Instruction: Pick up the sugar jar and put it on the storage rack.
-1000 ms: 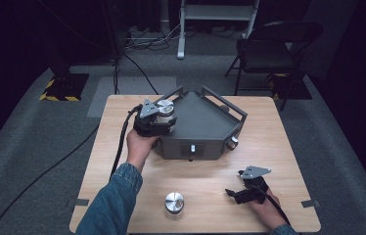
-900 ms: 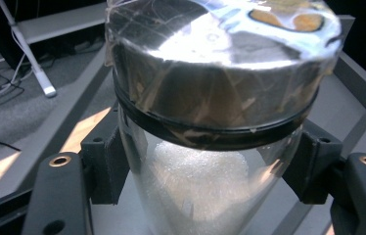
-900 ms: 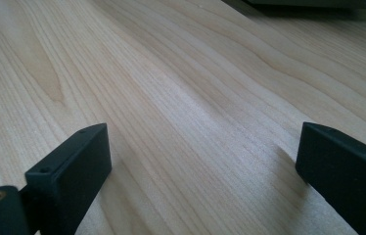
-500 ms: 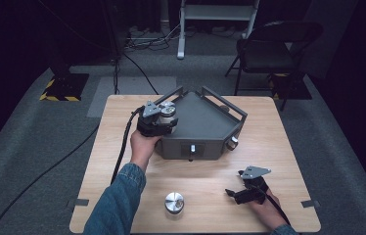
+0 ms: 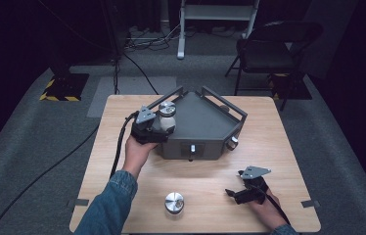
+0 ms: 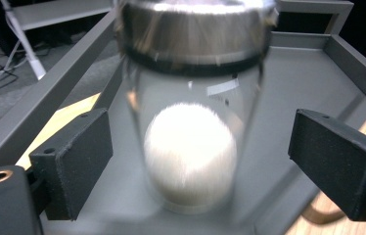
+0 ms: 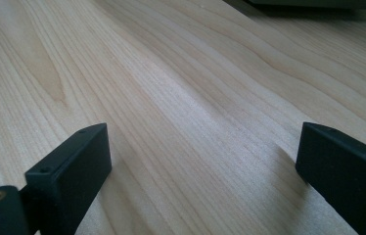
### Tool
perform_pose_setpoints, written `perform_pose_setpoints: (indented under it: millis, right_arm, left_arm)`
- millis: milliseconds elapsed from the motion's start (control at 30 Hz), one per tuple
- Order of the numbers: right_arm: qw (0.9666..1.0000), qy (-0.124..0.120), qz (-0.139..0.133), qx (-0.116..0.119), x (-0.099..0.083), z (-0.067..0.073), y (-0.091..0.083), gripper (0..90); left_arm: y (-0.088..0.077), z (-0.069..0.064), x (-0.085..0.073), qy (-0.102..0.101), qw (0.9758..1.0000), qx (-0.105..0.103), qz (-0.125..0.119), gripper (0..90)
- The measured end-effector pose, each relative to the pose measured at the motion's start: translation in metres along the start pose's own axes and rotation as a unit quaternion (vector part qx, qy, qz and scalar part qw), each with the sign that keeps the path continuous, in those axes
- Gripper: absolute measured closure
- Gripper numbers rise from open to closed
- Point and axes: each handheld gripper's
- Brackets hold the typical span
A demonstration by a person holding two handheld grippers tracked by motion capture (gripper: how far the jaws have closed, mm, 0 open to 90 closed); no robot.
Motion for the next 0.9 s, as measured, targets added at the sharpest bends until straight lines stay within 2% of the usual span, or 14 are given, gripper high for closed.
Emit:
perform_pose_setpoints:
  millis: [100,267,333,533,733,833,900]
  right_arm:
    - [1.0000,-0.001,0.000,0.001,0.000,0.000,0.000,6.2]
    - [1.0000,-0.001,0.000,0.002,0.000,0.000,0.000,6.2]
    - [1.0000,-0.001,0.000,0.002,0.000,0.000,0.000,6.2]
    - [1.0000,-0.002,0.000,0.003,0.000,0.000,0.000,6.1]
    - [1.0000,-0.003,0.000,0.003,0.000,0.000,0.000,6.1]
    - [1.0000,-0.002,0.000,0.003,0.000,0.000,0.000,6.0]
    - [1.0000,-0.002,0.000,0.002,0.000,0.000,0.000,6.0]
  left_arm:
    - [-0.016,-0.004,-0.015,0.000,1.0000,0.002,-0.001,8.6]
    - [-0.035,-0.014,-0.037,0.007,0.9997,0.011,0.019,9.2]
    - [-0.040,-0.019,-0.050,0.004,0.9997,0.010,0.022,10.6]
    - [-0.041,-0.031,-0.078,-0.004,0.9991,-0.003,0.043,10.9]
    - [-0.038,-0.035,-0.095,-0.010,0.9975,-0.004,0.070,10.9]
    - [-0.037,-0.036,-0.101,-0.028,0.9961,0.000,0.084,11.6]
    - [-0.033,-0.041,-0.104,-0.022,0.9940,0.007,0.107,11.9]
Point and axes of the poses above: each handheld gripper's, and its own axes: y roughly forward along the jaws, x roughly out of its top, z roughly to its left, and after that the axes turned 5 degrees about -x, right-handed
